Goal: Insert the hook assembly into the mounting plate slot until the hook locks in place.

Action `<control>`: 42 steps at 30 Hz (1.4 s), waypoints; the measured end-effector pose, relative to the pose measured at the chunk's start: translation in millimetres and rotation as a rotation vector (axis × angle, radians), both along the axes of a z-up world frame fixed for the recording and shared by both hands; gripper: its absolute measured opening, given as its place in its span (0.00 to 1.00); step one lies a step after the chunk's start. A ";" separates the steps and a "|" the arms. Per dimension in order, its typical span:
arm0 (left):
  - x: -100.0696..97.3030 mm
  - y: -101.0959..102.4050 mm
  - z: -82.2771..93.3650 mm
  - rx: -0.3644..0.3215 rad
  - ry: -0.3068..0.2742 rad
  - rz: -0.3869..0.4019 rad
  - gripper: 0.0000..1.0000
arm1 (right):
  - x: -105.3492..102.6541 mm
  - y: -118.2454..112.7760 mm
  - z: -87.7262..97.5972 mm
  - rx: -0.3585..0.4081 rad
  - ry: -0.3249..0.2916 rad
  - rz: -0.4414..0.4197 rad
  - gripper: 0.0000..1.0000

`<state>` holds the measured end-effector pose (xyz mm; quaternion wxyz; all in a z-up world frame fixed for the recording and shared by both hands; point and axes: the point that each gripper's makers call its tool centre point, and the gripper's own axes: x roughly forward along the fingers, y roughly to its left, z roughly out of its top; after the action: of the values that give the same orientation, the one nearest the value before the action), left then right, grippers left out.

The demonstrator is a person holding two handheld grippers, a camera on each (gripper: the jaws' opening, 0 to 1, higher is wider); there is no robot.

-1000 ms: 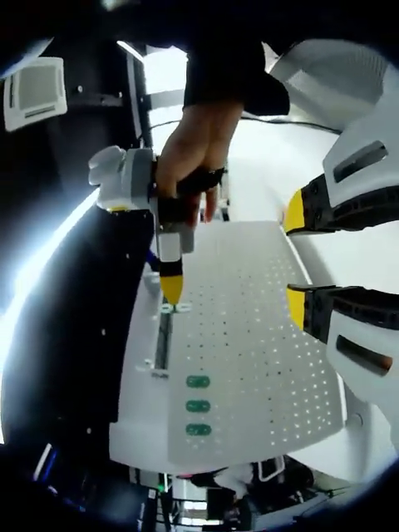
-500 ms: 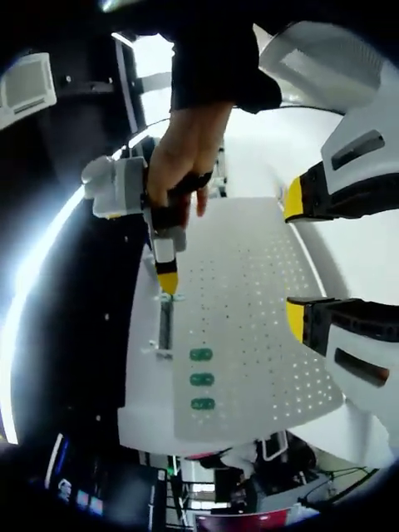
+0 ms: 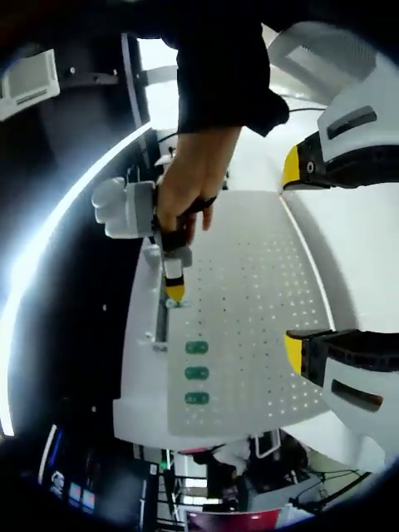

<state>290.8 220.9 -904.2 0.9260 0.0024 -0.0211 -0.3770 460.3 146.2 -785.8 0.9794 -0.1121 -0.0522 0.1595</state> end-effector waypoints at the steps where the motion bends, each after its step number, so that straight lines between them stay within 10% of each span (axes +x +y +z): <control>1: 0.1 -0.3 -0.2 0.003 -0.002 0.001 0.72 | 2.8 0.5 -0.1 0.002 0.001 -0.002 0.01; 30: 2.1 1.0 -5.4 -0.001 0.031 -0.004 0.73 | 60.4 -2.1 -18.6 0.014 0.050 -0.081 0.01; 42: 0.9 2.1 -3.8 -0.018 0.039 -0.012 0.70 | 67.8 4.8 -19.6 -0.113 0.032 -0.112 0.01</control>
<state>291.7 223.0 -908.0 0.9238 -0.0136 -0.0066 -0.3825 528.2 151.0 -805.4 0.9797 -0.1673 -0.0210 0.1087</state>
